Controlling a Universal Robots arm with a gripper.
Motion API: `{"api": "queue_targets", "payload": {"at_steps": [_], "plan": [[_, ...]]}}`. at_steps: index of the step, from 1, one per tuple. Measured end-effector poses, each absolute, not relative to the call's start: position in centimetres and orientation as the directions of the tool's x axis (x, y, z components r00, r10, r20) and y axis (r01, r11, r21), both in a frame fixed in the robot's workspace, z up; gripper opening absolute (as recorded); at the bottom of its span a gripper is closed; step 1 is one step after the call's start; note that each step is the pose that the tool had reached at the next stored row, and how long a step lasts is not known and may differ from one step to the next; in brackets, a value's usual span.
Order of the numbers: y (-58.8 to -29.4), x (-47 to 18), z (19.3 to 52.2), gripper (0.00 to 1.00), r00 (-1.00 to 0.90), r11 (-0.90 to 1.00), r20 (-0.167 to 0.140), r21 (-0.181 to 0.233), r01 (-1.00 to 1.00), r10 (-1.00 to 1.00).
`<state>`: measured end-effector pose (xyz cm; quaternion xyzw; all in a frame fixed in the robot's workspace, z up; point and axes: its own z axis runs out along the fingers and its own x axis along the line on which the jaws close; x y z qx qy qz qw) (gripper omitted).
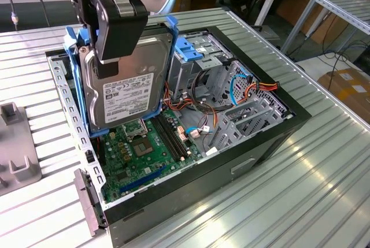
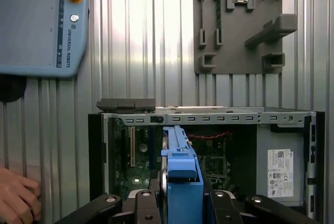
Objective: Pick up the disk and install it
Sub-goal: 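Pick up the disk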
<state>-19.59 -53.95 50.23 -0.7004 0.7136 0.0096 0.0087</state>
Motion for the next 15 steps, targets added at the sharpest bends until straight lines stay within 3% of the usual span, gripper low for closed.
{"api": "queue_targets", "payload": {"at_steps": [15], "plan": [[-54.62,-18.80,50.20,0.37,-0.019,0.019,-0.026,0.001,-1.000,-0.999]]}}
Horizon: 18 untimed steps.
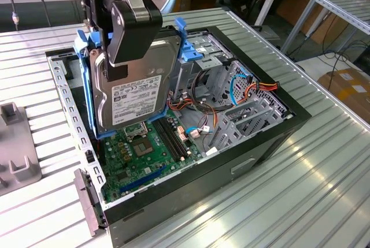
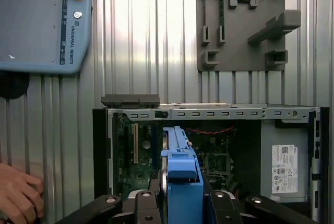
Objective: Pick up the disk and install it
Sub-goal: 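Pick up the disk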
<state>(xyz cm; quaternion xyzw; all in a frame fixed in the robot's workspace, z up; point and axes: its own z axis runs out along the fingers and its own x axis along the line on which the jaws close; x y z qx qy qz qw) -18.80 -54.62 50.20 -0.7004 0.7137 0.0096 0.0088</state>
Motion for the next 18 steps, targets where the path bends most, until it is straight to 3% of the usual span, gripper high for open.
{"api": "queue_targets", "payload": {"at_steps": [18], "plan": [[-55.19,-17.97,50.15,0.37,-0.019,0.019,-0.026,0.001,-1.000,-0.999]]}}
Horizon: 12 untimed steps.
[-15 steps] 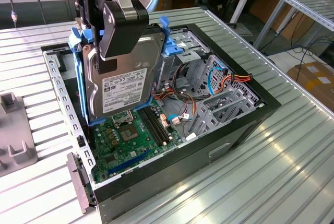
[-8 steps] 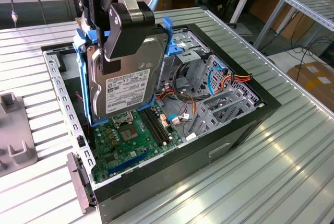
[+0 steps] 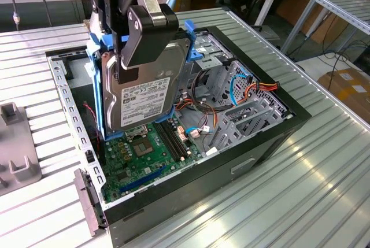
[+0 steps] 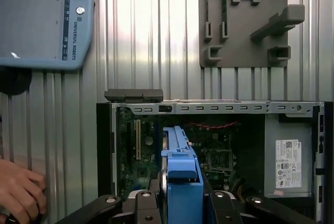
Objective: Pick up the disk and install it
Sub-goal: 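Pick up the disk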
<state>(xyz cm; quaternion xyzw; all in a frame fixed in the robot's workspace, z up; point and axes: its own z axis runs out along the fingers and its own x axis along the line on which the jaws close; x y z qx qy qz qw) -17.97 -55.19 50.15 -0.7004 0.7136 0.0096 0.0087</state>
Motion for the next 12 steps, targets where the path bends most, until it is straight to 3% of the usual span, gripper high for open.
{"api": "queue_targets", "payload": {"at_steps": [12], "plan": [[-55.63,-17.45,50.13,0.37,-0.019,0.019,-0.026,0.001,-1.000,-0.999]]}}
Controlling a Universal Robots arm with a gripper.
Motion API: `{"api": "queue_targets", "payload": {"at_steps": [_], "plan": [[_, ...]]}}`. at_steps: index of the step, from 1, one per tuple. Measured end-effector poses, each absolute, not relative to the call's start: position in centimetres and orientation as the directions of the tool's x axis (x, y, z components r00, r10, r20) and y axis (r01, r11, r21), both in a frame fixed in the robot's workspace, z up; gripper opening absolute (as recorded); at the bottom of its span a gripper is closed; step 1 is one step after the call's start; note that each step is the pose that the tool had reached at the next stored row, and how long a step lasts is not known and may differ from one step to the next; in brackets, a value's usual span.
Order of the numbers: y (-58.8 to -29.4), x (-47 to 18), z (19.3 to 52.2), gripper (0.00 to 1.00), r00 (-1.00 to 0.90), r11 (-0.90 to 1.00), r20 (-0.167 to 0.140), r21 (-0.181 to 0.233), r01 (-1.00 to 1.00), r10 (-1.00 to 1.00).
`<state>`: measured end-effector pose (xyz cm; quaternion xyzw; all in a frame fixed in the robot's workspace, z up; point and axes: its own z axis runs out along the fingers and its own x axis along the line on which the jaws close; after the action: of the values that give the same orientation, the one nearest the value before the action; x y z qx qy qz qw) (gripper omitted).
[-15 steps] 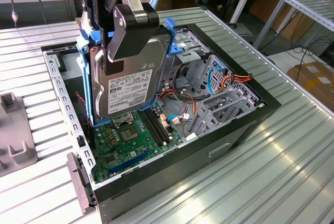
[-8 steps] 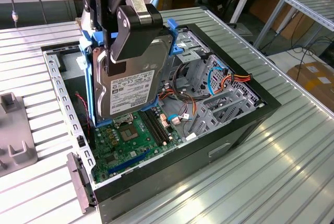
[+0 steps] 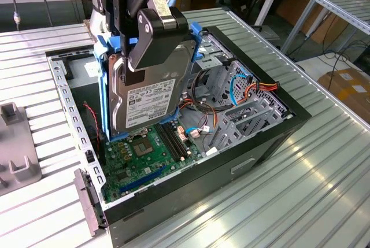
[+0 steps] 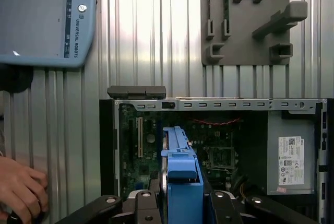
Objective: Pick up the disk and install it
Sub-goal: 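Pick up the disk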
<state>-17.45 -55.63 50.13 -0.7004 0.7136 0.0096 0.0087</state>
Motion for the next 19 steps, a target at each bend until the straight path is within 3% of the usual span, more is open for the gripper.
{"api": "queue_targets", "payload": {"at_steps": [19], "plan": [[-56.2,-16.2,50.1,0.37,-0.019,0.019,-0.026,0.001,-1.000,-0.999]]}}
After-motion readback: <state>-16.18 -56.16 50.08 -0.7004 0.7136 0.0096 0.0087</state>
